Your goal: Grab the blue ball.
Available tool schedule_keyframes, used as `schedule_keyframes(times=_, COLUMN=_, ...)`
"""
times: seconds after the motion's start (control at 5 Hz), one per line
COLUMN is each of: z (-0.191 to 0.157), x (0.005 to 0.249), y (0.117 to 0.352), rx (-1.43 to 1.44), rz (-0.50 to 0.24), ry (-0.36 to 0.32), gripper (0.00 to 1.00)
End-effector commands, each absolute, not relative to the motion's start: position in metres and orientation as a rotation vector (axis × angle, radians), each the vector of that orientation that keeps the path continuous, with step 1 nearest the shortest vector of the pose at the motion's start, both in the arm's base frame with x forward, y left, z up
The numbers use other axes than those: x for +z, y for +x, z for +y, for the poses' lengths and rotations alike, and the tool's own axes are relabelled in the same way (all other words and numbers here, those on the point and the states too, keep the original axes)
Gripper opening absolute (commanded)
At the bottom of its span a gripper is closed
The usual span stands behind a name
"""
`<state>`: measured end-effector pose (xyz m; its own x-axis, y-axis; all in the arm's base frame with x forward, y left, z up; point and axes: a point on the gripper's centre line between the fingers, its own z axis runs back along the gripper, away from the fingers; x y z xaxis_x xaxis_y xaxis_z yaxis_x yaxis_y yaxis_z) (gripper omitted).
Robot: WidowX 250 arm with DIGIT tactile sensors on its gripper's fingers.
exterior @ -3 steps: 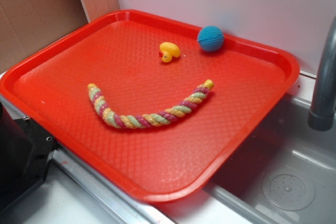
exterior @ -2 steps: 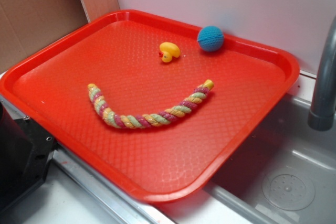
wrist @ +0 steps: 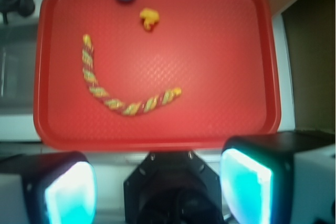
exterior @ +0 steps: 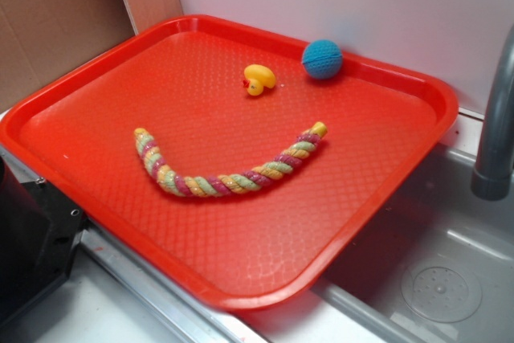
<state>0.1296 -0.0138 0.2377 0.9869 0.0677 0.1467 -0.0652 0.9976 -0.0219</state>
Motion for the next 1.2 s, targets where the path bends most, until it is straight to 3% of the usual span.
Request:
schedule_keyframes(times=0.0, z=-0.009, x=0.209, y=0.186, rx=0.177, rz=-0.308, ry=-0.026, gripper=1.00)
schedule_keyframes(times=0.2, z=-0.017, x=0.191, y=0.211, rx=0.187, rz=-0.394, ry=-0.040, gripper=1.00)
schedule_keyframes(times=0.4, z=-0.024, x=0.163, y=0.244, rx=0.188, rz=-0.400, ry=-0.065, gripper=1.00)
schedule_keyframes(times=0.8, z=-0.027, x=0.121, y=0.304, rx=0.241, rz=-0.444, ry=-0.028, gripper=1.00)
schedule_keyframes(times=1.0, z=-0.028, x=0.098, y=0.331, rx=0.237, rz=-0.429, ry=-0.035, gripper=1.00)
